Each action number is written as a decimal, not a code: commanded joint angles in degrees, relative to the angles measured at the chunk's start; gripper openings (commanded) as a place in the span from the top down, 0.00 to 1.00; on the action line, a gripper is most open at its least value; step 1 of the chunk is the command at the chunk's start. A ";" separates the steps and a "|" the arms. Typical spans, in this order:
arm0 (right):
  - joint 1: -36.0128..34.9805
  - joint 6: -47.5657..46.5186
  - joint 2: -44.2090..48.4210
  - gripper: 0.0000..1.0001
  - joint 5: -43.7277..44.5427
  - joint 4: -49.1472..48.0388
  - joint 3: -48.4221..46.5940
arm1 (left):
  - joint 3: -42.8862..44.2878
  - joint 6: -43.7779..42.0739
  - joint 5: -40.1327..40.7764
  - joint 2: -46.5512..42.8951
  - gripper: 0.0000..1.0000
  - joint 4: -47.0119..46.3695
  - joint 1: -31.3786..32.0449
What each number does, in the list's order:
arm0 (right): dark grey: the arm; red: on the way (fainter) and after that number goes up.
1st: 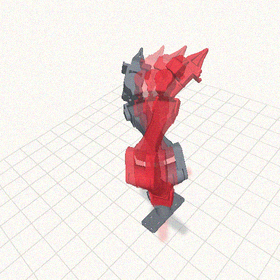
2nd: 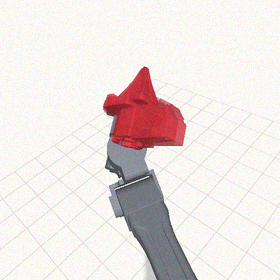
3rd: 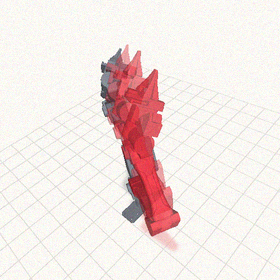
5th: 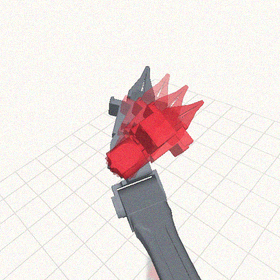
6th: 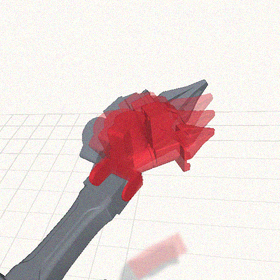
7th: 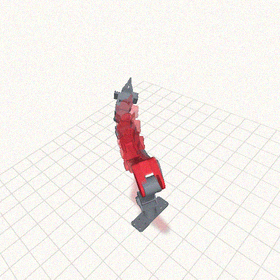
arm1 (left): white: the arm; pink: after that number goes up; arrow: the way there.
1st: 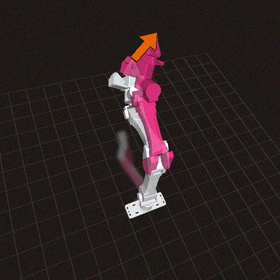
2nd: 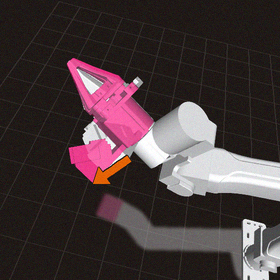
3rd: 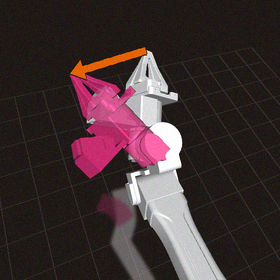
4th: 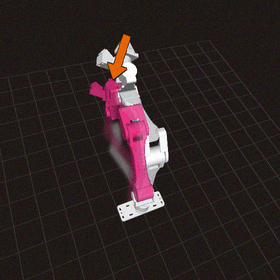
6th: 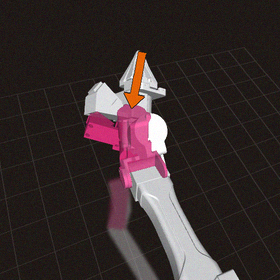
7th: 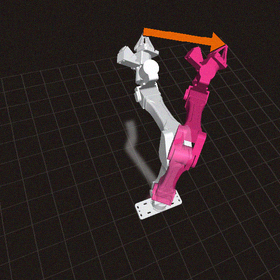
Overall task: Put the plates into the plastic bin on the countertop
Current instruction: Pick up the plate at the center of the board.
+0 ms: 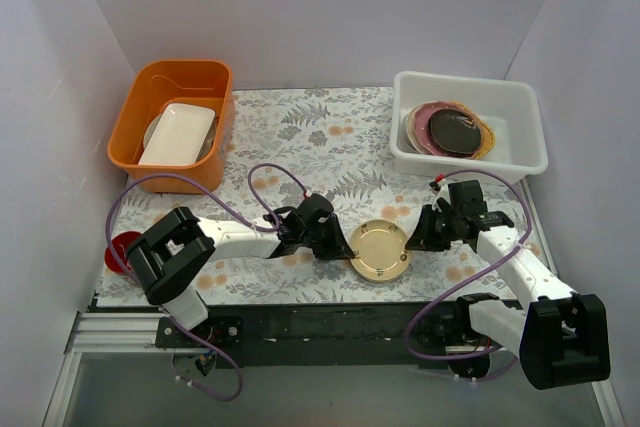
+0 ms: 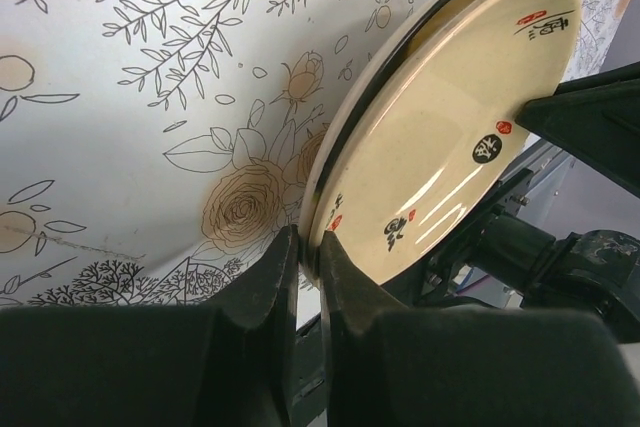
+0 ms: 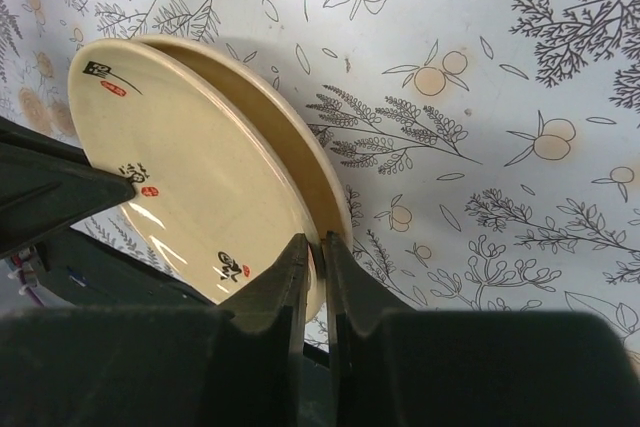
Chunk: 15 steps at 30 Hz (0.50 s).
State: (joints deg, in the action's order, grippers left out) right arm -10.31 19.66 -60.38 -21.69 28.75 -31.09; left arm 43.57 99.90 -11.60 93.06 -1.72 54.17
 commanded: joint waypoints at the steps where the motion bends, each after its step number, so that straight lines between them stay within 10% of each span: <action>1: -0.51 -0.15 0.53 0.84 -1.24 0.16 -2.83 | 2.04 -0.67 0.26 -2.53 0.88 -0.04 0.14; 15: -0.68 0.82 1.23 0.86 -3.71 0.43 -5.20 | 1.17 -1.11 2.54 -5.07 0.15 0.66 0.14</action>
State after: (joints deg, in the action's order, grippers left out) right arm -10.63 19.70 -60.36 -23.38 29.12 -33.52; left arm 43.90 99.18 -10.94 92.92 -1.26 54.17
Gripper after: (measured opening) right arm 0.147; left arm 0.798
